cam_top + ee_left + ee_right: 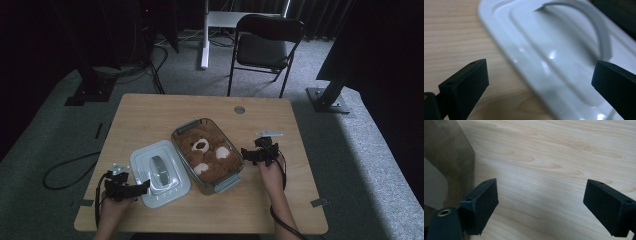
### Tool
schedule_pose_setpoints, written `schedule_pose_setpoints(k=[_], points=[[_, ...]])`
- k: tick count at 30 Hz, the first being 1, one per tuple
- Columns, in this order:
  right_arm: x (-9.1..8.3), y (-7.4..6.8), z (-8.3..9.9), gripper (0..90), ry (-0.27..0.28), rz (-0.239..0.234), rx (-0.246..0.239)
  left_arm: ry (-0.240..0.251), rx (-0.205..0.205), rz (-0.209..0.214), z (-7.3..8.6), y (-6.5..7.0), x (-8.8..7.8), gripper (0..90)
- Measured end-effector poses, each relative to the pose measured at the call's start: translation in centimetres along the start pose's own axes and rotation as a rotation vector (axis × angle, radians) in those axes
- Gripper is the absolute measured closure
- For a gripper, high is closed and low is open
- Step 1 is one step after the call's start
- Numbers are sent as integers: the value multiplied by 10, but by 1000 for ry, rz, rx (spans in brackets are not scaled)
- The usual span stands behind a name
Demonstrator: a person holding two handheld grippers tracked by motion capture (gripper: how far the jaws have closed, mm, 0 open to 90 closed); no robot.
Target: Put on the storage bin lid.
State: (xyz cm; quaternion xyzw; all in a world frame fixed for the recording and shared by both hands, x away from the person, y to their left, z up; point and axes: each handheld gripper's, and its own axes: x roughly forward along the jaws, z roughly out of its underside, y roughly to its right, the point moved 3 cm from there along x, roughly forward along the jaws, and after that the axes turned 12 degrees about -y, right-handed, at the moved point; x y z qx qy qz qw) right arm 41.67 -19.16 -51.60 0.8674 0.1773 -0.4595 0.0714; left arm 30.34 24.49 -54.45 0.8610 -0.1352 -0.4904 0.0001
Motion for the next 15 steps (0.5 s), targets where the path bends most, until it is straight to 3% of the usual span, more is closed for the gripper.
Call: schedule_pose_setpoints(k=[15], points=[[10,-9,10,119,-30,7,-17,-10,39,49,-31,36,23,18]])
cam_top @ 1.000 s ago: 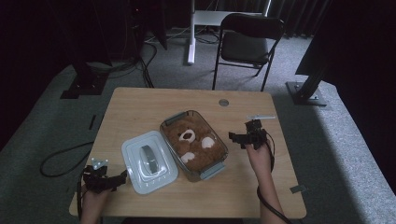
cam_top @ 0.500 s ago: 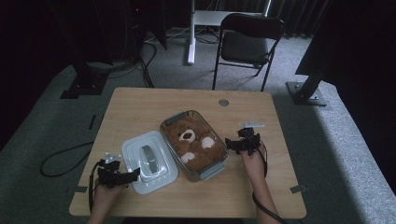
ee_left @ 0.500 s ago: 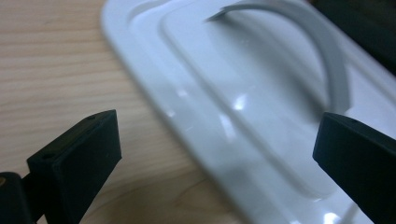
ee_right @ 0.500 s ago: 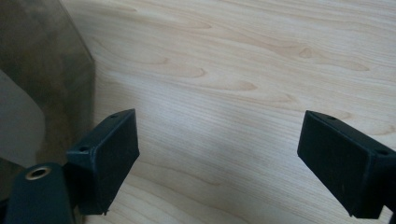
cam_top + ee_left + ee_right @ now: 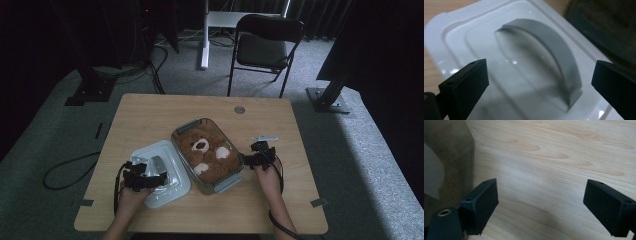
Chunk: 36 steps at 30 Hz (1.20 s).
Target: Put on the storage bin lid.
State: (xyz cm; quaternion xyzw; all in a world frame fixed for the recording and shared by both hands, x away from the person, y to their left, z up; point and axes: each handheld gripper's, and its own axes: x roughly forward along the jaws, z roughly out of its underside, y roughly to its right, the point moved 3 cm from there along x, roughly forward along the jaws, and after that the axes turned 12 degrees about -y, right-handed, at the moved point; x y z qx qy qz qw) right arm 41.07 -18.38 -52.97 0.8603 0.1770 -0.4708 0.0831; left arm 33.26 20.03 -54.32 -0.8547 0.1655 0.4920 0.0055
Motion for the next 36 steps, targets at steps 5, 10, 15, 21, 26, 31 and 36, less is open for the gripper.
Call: schedule_pose_setpoints(k=[5,10,15,21,26,31,36], points=[[-2,-1,0,120,14,-1,10,-14,38,-42,-10,10,11,45],[-3,-4,-1,120,17,2,12,-10,65,-55,-13,10,17,168],[-4,-6,-1,134,20,-3,12,8,84,-48,-10,8,12,374],[-1,-5,6,134,16,-62,22,38,49,-55,-7,-1,6,561],[2,-3,11,133,17,-108,33,70,12,-38,-6,-11,-2,674],[6,-3,14,135,10,-134,40,108,-25,-34,-6,-22,-14,687],[11,-5,19,139,0,-196,42,147,-40,-18,-5,-30,-32,691]])
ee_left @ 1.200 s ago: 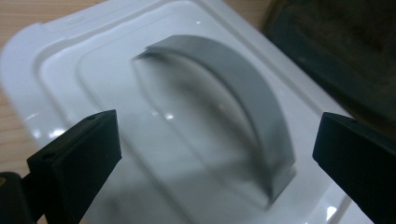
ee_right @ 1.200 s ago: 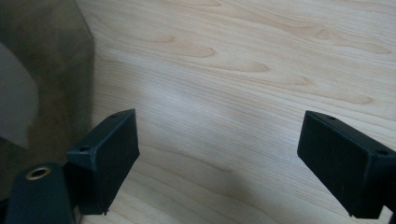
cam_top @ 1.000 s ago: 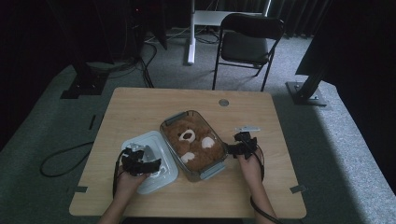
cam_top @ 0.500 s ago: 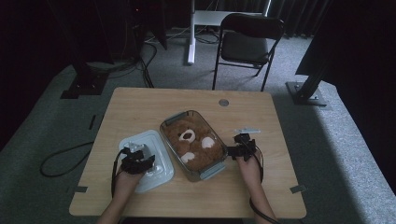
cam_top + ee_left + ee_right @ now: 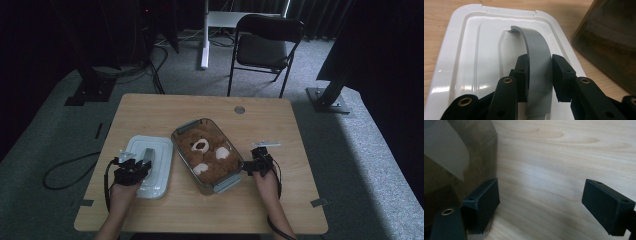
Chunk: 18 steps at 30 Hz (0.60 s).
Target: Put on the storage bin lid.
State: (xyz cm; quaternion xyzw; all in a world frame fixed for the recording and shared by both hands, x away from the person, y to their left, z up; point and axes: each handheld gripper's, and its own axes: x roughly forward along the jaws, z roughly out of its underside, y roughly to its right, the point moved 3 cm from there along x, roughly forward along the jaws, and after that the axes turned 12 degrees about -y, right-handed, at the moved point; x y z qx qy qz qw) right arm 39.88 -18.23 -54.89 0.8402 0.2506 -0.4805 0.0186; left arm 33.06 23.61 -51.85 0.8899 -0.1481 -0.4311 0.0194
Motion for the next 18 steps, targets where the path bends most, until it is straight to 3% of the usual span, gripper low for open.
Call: schedule_pose_setpoints(k=[4,11,18], points=[[1,-6,6,137,7,-39,-27,45,0,-6,-3,-6,-18,693],[2,-29,14,136,14,-111,-113,104,-13,1,-8,-10,-44,695],[4,-57,16,136,13,-121,-181,175,14,30,-19,-5,-74,696]])
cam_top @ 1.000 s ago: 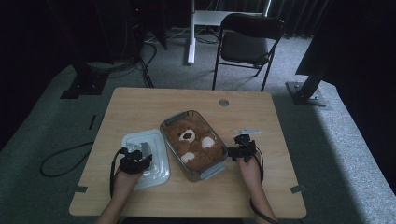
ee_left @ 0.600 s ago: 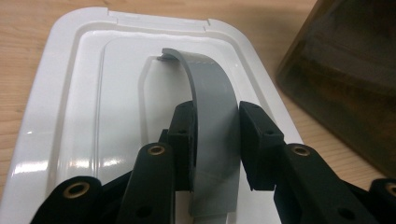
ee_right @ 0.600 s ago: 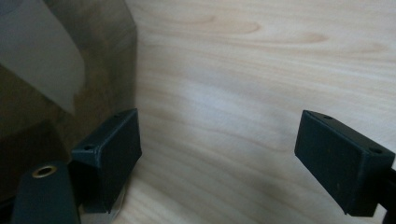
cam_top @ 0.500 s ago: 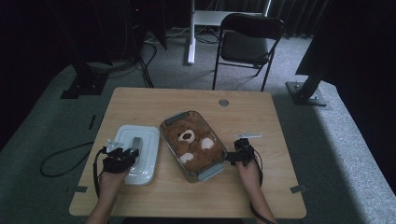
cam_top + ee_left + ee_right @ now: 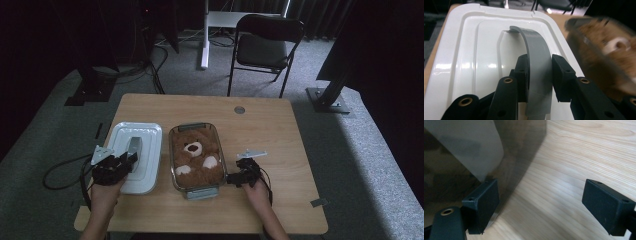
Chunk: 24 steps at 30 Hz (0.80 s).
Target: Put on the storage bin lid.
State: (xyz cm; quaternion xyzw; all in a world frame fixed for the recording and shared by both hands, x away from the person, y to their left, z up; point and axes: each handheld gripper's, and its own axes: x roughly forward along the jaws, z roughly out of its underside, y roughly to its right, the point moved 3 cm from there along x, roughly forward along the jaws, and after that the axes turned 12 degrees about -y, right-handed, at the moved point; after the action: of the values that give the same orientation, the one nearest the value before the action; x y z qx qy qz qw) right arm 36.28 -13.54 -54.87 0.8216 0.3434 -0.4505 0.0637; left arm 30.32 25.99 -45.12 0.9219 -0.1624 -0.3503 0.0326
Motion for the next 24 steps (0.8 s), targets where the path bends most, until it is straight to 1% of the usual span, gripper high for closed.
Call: schedule_pose_setpoints(k=[2,6,10,13,16,20,22,24], points=[[1,-6,-1,136,-1,1,-15,11,12,16,-5,1,-8,695],[3,-17,-2,136,7,-20,-28,25,24,66,-11,3,-21,696],[8,-27,-4,136,0,-33,-50,24,44,106,-16,12,-24,696],[11,-34,-5,136,-8,-31,-65,22,70,118,-20,20,-24,696],[14,-39,-8,136,-14,-30,-75,14,82,132,-24,26,-21,696],[19,-49,-13,136,-19,-34,-92,-2,112,151,-27,38,-13,696],[22,-55,-15,136,-18,-34,-108,-10,120,166,-29,45,-9,696],[25,-61,-18,135,-20,-33,-124,-19,134,171,-30,50,-5,696]])
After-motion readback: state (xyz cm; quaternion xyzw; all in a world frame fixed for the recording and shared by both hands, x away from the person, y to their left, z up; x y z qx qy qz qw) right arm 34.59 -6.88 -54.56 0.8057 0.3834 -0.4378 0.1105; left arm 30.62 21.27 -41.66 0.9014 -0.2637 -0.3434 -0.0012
